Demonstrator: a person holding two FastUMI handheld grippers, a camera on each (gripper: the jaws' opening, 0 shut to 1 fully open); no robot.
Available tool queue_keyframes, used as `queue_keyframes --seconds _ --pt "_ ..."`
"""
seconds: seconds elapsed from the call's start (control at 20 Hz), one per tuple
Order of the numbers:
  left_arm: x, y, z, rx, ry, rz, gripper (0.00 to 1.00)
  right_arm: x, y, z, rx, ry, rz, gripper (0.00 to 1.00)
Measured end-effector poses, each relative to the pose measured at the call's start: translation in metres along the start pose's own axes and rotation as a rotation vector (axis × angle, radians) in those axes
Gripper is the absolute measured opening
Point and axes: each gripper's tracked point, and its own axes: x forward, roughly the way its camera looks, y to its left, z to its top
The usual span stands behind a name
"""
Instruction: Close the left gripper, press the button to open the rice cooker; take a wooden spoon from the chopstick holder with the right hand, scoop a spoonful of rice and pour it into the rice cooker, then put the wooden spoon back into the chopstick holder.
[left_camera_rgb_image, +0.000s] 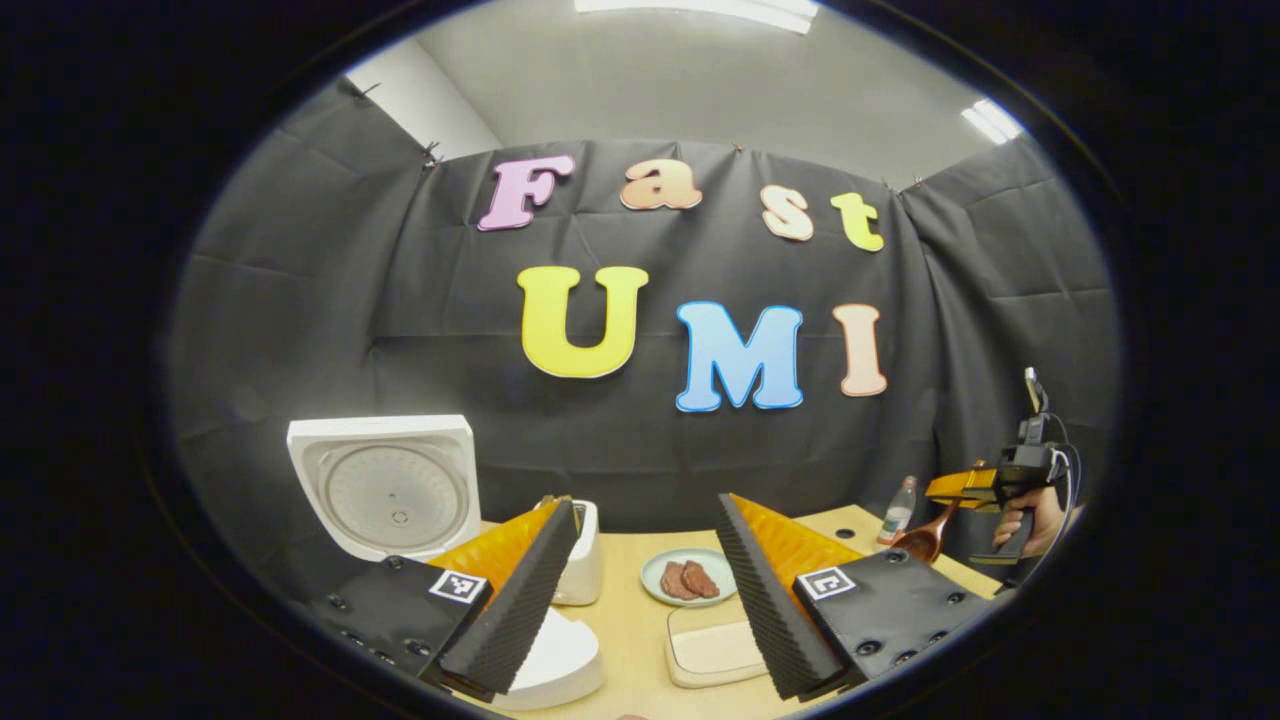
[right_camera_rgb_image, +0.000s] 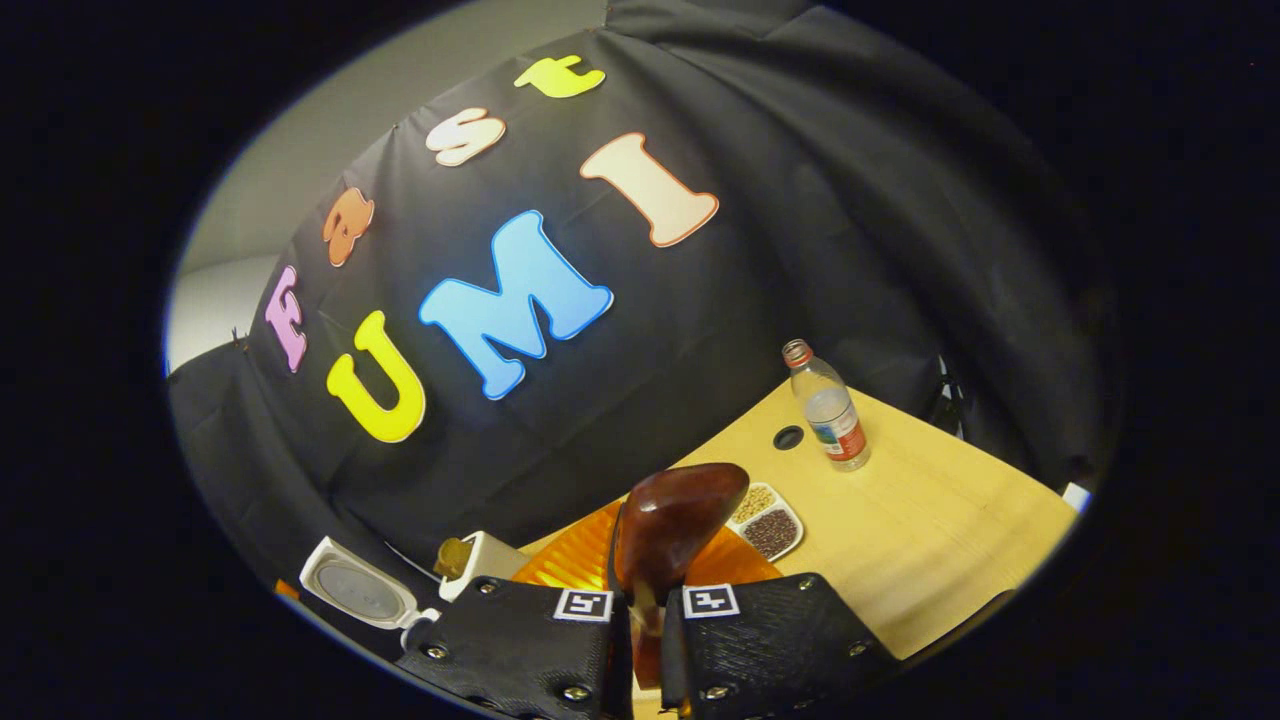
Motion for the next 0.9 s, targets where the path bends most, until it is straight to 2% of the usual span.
queue_keyframes --seconds 0.4,0.7,0.9 --pt "-0.009 0.008 -0.006 0.007 0.018 0.034 0.99 0.025 -0.035 -0.032 -0.162 0.019 -0.114 0.11" --pt "-0.017 0.022 -0.009 0.018 0.033 0.070 0.99 0.048 -0.049 -0.063 -0.235 0.061 -0.187 0.12" --pt "-0.022 0.032 -0.013 0.012 0.041 0.096 0.99 0.057 -0.052 -0.088 -0.271 0.102 -0.208 0.11"
